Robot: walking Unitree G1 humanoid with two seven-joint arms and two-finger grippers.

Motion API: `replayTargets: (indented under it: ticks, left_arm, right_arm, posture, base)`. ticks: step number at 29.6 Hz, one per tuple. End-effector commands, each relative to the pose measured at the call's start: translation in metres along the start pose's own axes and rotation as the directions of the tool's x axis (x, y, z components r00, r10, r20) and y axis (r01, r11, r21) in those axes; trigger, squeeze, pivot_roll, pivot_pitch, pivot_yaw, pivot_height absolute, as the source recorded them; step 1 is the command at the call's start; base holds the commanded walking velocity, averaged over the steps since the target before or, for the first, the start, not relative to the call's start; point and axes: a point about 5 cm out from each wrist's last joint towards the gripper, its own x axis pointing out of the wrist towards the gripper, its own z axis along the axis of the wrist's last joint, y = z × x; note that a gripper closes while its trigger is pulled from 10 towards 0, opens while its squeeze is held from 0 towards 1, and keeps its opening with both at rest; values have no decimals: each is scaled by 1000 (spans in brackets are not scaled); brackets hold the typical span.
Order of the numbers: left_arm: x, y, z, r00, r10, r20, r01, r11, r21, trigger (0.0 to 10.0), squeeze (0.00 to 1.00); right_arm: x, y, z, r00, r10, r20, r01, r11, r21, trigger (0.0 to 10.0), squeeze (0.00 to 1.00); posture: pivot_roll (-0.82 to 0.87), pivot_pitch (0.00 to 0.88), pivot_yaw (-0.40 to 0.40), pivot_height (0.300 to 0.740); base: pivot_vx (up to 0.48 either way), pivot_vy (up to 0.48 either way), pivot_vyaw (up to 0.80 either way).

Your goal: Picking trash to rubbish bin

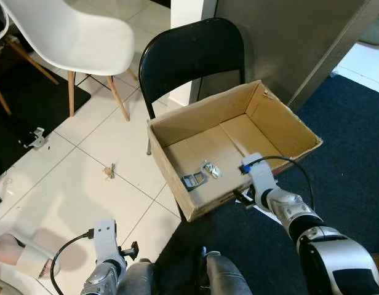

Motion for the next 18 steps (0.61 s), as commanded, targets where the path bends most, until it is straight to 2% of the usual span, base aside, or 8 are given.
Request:
replayTargets:
  ticks: [1,4,8,15,18]
  left_arm:
    - [-3,-2,-12,1000,-4,-27,4,1000,-7,10000,0]
    - [-3,-2,-11,1000,-2,-24,2,1000,-10,10000,0]
    - [-3,-2,-11,1000,-1,-22,1,1000,-10,10000,0]
    - [-2,-2,-10,1000,-2,-22,2,1000,-12,10000,0]
    - [-2,-2,-11,1000,-5,-25,4,1000,-10,10000,0]
  right_arm:
    - [1,-2,21,994,-34,106,32,999,17,10000,0]
    - [3,0,35,987,-30,157,24,999,39,10000,0]
    - [3,3,39,986,-19,165,13,999,37,10000,0]
    - [1,-2,18,995,-42,86,42,999,1,10000,0]
    - [-2,-8,2,998,-58,29,59,998,-20,10000,0]
  posture:
    - [59,303,-34,740]
    - [62,299,-36,740]
    - [62,294,-37,740]
    - [56,286,-36,740]
    - [51,281,-32,740]
  base:
    - [0,0,0]
    - [0,0,0]
    - [0,0,0]
    - [0,0,0]
    - [0,0,0]
